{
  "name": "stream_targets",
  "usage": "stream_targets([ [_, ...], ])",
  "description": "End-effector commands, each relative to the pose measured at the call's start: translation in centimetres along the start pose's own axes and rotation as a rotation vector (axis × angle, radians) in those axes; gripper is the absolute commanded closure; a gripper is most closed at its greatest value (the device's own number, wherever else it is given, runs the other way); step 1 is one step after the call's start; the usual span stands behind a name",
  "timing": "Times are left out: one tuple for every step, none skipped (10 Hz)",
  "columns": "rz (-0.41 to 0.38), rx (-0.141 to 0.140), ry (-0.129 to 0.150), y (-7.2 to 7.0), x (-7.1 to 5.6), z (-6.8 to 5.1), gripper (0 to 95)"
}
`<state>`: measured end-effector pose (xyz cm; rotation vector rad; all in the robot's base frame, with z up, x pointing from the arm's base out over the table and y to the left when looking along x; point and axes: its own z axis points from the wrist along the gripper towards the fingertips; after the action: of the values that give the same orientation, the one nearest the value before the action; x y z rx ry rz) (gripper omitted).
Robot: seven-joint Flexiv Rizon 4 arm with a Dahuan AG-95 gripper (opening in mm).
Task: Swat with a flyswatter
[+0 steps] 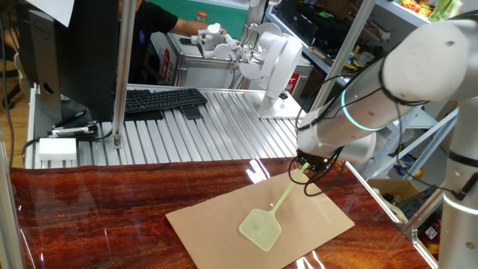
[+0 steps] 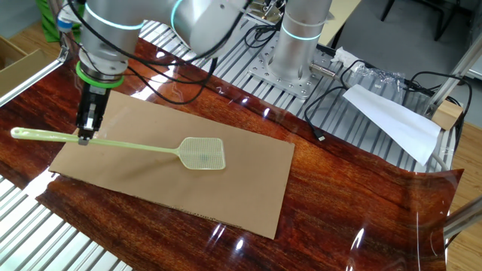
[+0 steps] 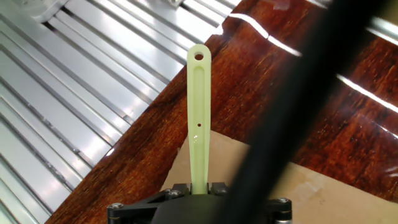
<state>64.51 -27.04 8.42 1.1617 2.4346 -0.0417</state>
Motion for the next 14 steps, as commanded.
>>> stream_targets([
  [0.009,0.002,-0.016,0.0,0.1,0.2,95.0],
  [0.011,0.002,-0.019,0.0,0.1,0.3,95.0],
  [0.015,0.001,-0.020,0.0,0.3,0.5,95.0],
  [0.024,-0.002,-0.014,0.0,0.4,0.7,95.0],
  [0.030,-0.003,-0.011,-0.1,0.6,0.9,95.0],
  [0.033,-0.003,-0.020,-0.1,0.7,1.1,95.0],
  [0.037,-0.007,-0.031,-0.1,0.9,1.3,95.0],
  [0.038,-0.005,-0.034,-0.1,0.8,1.3,95.0],
  [0.029,0.005,-0.044,0.0,0.7,1.3,95.0],
  [0.020,0.012,-0.050,0.0,0.5,1.2,95.0],
  [0.009,0.019,-0.053,0.1,0.1,1.1,95.0],
  [-0.007,0.026,-0.054,0.1,-0.1,1.2,95.0],
  [-0.019,0.040,-0.070,0.0,0.0,1.4,95.0],
  [-0.031,0.053,-0.095,-0.1,0.3,2.1,95.0],
])
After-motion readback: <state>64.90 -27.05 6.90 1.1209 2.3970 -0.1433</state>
